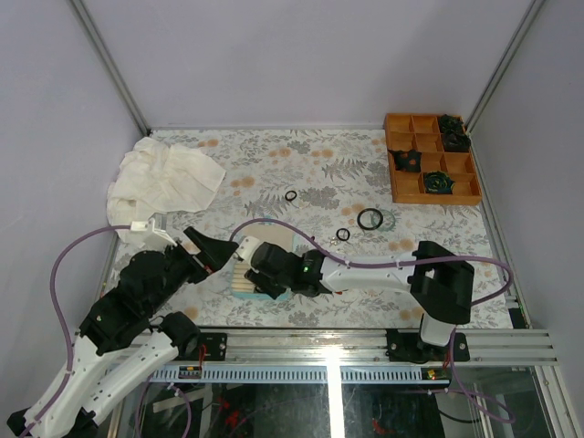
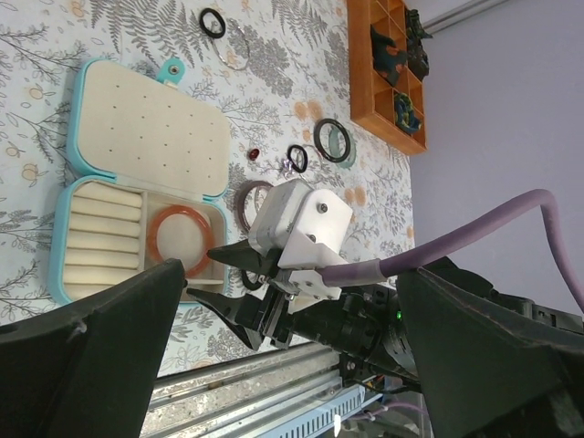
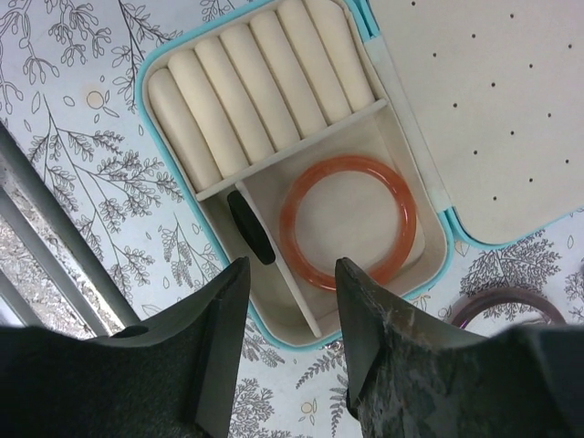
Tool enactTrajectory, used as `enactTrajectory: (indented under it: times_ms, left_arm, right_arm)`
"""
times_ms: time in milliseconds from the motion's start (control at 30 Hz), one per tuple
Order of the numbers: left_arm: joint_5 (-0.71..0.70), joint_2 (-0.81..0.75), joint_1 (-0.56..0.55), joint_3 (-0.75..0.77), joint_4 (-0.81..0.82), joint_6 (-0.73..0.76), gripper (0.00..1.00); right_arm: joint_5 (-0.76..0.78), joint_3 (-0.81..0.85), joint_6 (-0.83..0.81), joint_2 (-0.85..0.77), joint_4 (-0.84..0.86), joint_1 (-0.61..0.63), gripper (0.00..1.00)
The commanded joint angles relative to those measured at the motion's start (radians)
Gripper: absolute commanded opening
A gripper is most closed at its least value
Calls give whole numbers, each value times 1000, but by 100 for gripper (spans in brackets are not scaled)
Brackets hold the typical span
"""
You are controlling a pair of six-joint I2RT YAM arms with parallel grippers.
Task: Organize the mixed jewelry
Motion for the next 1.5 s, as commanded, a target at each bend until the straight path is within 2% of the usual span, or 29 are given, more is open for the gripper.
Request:
enactTrajectory:
  times_ms: [0, 200, 300, 600, 1133, 1467]
  left_arm:
    - [-31, 15, 5, 3, 39, 8, 100]
    - [-28, 23, 6, 9, 44, 10, 100]
    - [-30, 23, 5, 7, 44, 10, 100]
    - [-38, 10, 6, 2, 34, 7, 100]
    - [-102, -143, 6, -4, 29, -13, 100]
    - [-97, -130, 5, -5, 31, -14, 100]
  right_arm:
    - [-32, -25, 21, -95, 64, -11, 49]
    - [-251, -70, 53, -150, 133, -64, 40]
    - [-299, -72, 57, -137, 143, -71, 40]
    - [-271, -50, 88, -67, 160, -99, 43]
    - [-305, -32, 97, 8, 187, -115, 38]
    - [-308, -31, 95, 12, 187, -116, 32]
